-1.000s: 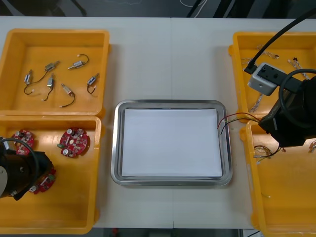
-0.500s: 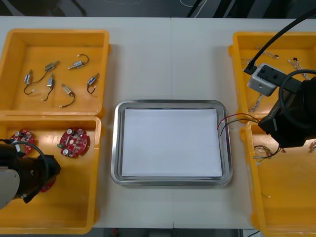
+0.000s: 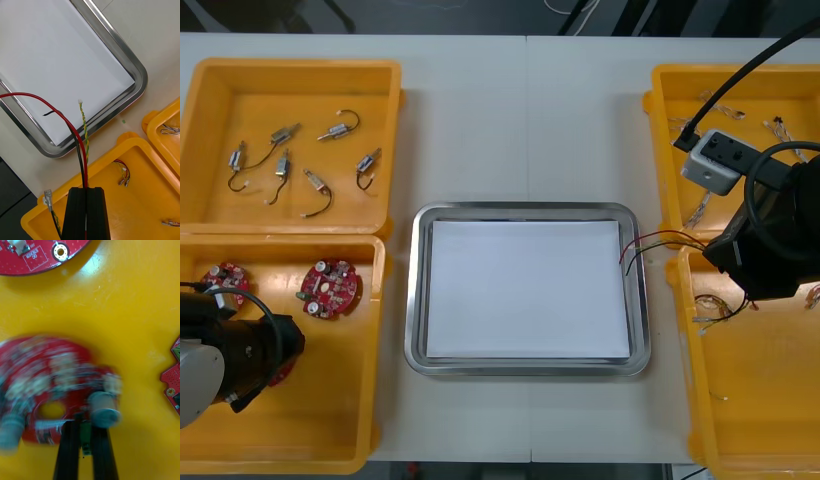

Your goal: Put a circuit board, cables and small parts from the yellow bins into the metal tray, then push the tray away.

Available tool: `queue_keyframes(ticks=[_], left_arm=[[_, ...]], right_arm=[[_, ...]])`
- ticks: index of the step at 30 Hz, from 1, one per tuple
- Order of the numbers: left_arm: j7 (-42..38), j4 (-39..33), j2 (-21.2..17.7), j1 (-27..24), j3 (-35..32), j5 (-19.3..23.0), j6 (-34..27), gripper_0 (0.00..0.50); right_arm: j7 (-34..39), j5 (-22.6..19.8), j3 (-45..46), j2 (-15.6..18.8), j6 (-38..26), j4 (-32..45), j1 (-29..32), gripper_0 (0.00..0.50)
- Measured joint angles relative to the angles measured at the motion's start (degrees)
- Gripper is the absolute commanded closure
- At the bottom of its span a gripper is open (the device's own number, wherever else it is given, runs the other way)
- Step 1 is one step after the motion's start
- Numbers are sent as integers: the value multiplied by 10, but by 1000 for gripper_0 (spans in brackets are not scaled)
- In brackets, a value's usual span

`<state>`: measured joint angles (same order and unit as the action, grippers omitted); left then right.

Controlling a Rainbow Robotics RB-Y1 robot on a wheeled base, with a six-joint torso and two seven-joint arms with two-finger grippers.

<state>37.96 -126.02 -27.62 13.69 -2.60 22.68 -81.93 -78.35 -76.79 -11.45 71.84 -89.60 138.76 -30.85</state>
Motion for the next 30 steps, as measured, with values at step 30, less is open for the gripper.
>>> queue_keyframes(ticks=[30], left_arm=[[0,-71,-71,9,-62,113,-112,500]], right_arm=[[0,-19,0,0,0,-15,0,500]])
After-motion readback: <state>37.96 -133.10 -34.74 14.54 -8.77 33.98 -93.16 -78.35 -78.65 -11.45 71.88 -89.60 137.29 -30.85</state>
